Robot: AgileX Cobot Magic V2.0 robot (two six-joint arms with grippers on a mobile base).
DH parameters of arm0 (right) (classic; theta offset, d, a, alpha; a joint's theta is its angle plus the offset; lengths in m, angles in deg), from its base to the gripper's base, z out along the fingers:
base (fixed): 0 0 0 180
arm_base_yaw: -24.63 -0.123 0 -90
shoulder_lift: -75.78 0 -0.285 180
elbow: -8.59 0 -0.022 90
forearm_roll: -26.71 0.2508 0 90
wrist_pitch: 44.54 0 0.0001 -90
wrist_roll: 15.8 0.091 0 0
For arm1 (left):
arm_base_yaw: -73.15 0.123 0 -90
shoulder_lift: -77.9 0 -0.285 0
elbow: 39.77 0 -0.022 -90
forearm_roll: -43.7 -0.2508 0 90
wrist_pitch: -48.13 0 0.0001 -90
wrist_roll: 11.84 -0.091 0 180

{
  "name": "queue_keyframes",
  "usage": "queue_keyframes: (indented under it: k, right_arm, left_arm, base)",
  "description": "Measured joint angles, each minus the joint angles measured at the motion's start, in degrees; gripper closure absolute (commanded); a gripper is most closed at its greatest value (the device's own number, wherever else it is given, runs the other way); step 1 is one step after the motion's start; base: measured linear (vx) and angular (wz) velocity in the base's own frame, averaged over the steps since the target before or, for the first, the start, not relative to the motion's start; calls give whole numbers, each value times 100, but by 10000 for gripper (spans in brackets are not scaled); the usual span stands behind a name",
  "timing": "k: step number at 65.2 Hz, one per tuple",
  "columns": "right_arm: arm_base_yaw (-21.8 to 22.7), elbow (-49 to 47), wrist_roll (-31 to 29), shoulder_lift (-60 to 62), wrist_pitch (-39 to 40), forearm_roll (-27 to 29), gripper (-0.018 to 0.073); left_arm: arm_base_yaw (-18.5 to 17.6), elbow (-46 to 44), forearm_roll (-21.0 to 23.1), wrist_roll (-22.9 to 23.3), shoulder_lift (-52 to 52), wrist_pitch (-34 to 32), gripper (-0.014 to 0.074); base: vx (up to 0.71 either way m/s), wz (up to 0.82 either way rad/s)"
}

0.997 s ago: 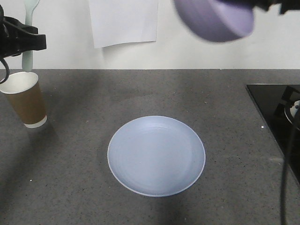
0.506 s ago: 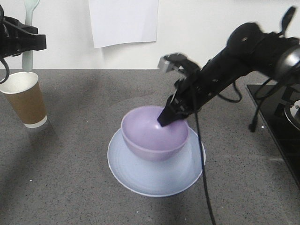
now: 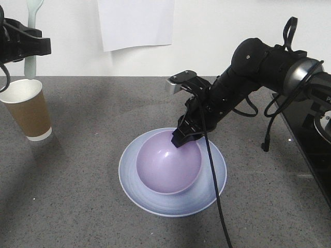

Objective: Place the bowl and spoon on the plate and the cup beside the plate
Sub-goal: 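Lower the lavender bowl onto the plate center with the right gripper, then open the right gripper and lift it away from the bowl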

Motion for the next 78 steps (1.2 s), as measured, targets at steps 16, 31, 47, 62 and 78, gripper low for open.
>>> queue_keyframes:
  k: [16,31,47,62,78]
  right_arm:
    - [0,-141,209,28,274,-1,107]
    - [0,-1002,503,490,257,-18,128]
    - [211,-1867,832,1613,137,-73,390]
    - [952,-1939,866,3104,149,-123,569]
    - [1234,-1457,873,4484,115,-364,565]
  left_arm:
    - [0,0,0,0,0,0,602]
    - [0,0,52,0,0,67,602]
    - [0,0,915,-162,0,375,602]
    - [0,0,2289,-1363,0,711,602]
    - [-24,0,3926,-2580,44,1238,603]
  base:
    - [0,0]
    - [0,0]
    - [0,0]
    - [0,0]
    - [0,0]
